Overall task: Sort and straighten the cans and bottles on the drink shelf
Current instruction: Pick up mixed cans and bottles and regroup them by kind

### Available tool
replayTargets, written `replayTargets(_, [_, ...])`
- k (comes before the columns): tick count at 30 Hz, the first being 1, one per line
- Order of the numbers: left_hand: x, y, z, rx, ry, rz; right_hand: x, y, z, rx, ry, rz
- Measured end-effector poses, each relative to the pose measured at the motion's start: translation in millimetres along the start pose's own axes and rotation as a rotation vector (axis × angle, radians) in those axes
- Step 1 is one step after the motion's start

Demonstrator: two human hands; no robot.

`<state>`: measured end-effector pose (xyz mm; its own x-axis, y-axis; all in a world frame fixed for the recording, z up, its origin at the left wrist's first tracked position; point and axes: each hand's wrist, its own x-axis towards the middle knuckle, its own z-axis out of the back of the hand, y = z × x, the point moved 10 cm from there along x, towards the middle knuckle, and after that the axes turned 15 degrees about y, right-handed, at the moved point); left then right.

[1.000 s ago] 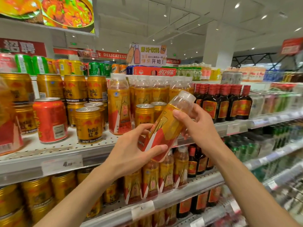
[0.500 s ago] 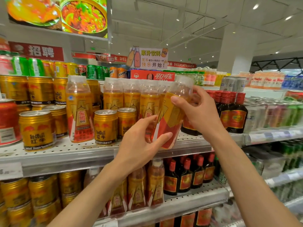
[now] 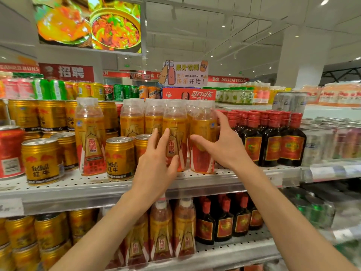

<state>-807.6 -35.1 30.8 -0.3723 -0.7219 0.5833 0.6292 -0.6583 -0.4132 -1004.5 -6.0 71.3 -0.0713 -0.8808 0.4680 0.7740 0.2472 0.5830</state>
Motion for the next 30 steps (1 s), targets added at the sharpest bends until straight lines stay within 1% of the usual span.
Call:
replayTargets(4, [6.9, -2.0, -0.7, -0.062, 0.008, -0.049, -4.2, -4.8, 1.0, -0.011, 0.019, -0.001])
replayTargets(10, [14.2, -4.6, -18.6, -0.104, 0.075, -0.096, -5.1, -9.9, 4.2, -0.042, 0.016, -0.007])
replayTargets(15, [18.0, 0.7, -30.2, -0.147, 0.106, -0.106, -11.4, -11.2, 5.3, -0.103, -0.090, 0.026])
replayTargets(20, [16.9, 3.5, -35.3, -0.173, 0.148, -0.102, -16.8, -10.8, 5.7, -0.195, -0.176, -0.006])
replayTargets(22, [12.6, 1.4, -31.2, -0.188, 0.138, -0.105, -18.8, -12.0, 4.8, -0.191, -0.181, -0.014])
replayTargets(26, [-5.7, -3.2, -10.8, -0.210, 0.074, -0.145, -30.0, -18.3, 9.1, -0.049, -0.216, 0.020])
replayTargets(30, [-30.3, 1.0, 25.3, -0.091, -0.015, -0.182, -49.6, -6.1, 14.6, -0.002, -0.316, 0.132])
